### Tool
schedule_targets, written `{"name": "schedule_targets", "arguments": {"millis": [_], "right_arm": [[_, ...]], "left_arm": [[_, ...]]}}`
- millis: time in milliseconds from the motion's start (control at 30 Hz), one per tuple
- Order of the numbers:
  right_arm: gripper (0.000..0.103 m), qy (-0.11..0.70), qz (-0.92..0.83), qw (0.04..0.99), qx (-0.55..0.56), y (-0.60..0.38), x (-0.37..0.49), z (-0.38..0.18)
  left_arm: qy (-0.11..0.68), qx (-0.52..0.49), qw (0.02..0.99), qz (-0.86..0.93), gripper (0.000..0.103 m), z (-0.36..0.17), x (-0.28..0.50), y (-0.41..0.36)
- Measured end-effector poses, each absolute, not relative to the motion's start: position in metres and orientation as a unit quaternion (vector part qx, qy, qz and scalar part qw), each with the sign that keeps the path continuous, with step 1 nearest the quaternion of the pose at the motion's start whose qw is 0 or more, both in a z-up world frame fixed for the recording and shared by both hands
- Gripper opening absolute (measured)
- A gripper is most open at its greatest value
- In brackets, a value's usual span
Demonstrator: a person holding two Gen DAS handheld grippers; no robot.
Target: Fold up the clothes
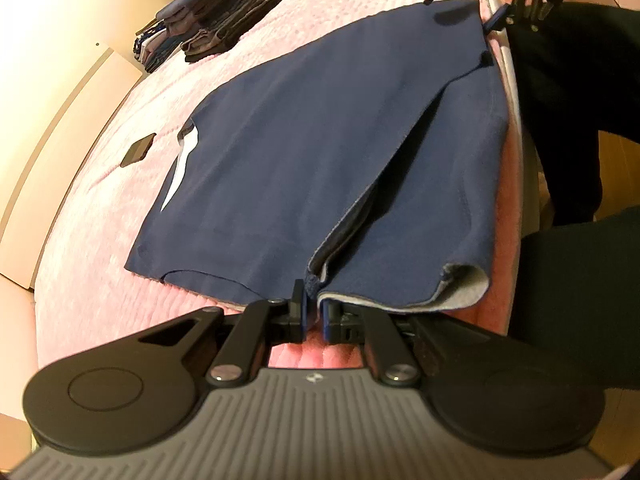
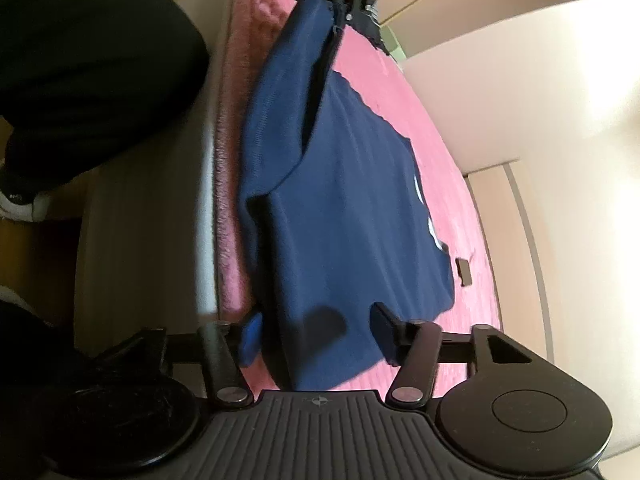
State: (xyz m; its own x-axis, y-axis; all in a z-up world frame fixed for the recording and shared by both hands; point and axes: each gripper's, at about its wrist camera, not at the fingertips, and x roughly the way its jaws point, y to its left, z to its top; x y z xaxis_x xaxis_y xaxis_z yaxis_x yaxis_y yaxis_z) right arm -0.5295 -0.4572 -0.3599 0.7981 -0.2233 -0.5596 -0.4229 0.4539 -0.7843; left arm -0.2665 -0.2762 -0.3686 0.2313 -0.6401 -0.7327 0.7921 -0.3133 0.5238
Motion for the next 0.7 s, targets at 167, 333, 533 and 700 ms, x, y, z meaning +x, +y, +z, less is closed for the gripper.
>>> {"name": "schedule_targets", "arguments": {"millis": [167, 333, 533, 700], "right_arm": [[0.018, 0.318, 0.063, 0.796, -0.511, -0.46, -0.534, -0.358], [0.007, 0.322, 0.059, 0.808, -0.49, -0.46, -0.53, -0.335], [0.004, 0.322, 0.053, 0.82, -0.471, -0.455, -0.524, -0.299], [0.004, 0.323, 0.062, 0.818, -0.473, -0.438, -0.55, -0.273]], "left_arm": [[0.062, 0.531, 0.583, -0.612, 0.006, -0.373, -0.271, -0.269], [0.059, 0.508, 0.605, -0.61, 0.004, -0.367, -0.271, -0.265], [0.044, 0.491, 0.622, -0.608, 0.003, -0.344, -0.274, -0.251], [0.047, 0.477, 0.626, -0.615, 0.003, -0.33, -0.293, -0.226]]}}
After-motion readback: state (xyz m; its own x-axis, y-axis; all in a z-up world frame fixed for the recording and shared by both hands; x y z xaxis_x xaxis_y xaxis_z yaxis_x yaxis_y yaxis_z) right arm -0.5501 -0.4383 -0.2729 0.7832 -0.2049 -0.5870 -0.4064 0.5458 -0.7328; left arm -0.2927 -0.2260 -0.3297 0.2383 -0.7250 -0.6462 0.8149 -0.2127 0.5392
